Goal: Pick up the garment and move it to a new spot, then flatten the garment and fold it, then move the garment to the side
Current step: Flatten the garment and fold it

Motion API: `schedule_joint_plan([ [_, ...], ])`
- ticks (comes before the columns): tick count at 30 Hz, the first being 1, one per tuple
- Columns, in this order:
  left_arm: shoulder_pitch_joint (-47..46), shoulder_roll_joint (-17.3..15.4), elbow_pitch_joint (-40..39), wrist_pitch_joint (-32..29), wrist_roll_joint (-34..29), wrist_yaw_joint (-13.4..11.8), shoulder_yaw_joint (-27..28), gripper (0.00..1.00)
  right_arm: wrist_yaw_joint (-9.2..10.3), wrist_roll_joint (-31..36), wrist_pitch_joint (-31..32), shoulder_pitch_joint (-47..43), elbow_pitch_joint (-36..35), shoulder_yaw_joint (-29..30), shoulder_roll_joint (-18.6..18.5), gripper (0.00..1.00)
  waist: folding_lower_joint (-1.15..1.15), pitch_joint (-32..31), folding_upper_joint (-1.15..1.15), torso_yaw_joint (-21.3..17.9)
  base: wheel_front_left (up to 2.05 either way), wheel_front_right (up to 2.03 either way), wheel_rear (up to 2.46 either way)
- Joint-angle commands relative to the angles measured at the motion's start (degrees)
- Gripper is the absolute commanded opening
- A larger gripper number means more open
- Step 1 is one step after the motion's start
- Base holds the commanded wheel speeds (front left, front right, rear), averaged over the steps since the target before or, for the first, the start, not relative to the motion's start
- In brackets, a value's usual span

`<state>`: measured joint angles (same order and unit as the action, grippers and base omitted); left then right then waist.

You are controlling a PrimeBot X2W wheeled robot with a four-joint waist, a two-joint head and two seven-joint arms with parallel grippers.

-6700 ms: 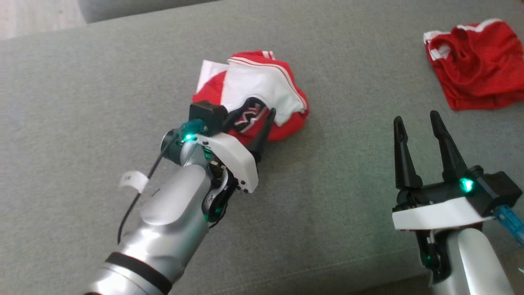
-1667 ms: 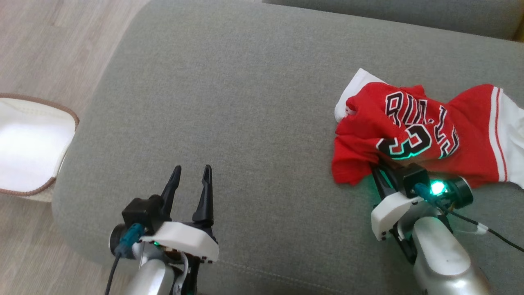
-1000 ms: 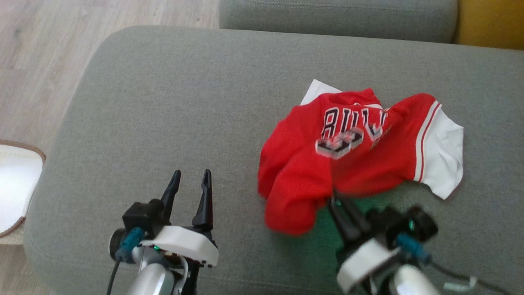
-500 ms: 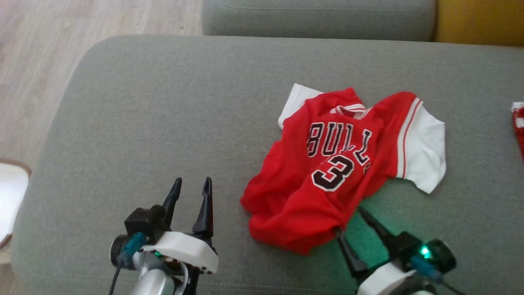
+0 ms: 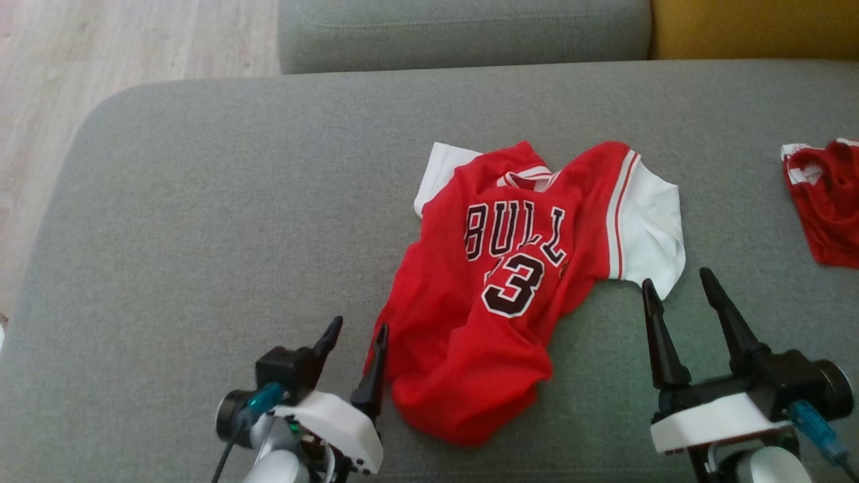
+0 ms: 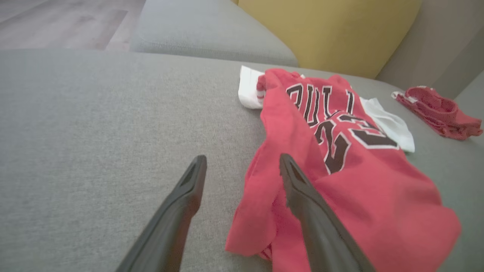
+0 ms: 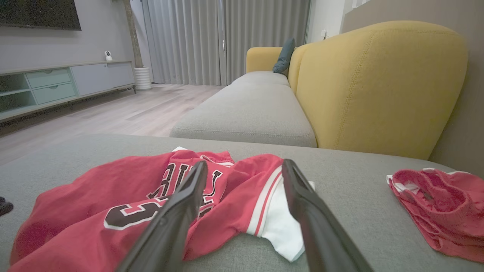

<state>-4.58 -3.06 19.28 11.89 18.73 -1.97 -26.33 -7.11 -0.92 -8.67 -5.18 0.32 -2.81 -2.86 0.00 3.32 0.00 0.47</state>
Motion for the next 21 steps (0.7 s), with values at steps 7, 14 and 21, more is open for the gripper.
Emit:
schedule_joint_plan([
  [7,-8.2,-0.5,5.6,-3.0,-1.1,2.7,-0.7,1.00,-0.37,-1.2,-1.4,4.7,-2.9,-2.2,0.0,1.00,0.00,2.4,0.00,-1.9,0.00,0.00,0.00],
  [14,-11.5,-0.5,9.9,-4.4,-0.1,5.5,-2.2,0.35,-0.37,-1.8,-2.2,6.1,-2.8,-1.7,0.0,1.00,0.00,3.9,0.00,-2.8,0.00,0.00,0.00],
  [21,-15.4,-1.6,6.3,-0.9,-1.5,5.3,-2.4,0.00,-0.37,-2.4,-3.6,7.4,-3.0,3.9,0.0,1.00,0.00,4.2,0.00,-2.8,0.00,0.00,0.00],
])
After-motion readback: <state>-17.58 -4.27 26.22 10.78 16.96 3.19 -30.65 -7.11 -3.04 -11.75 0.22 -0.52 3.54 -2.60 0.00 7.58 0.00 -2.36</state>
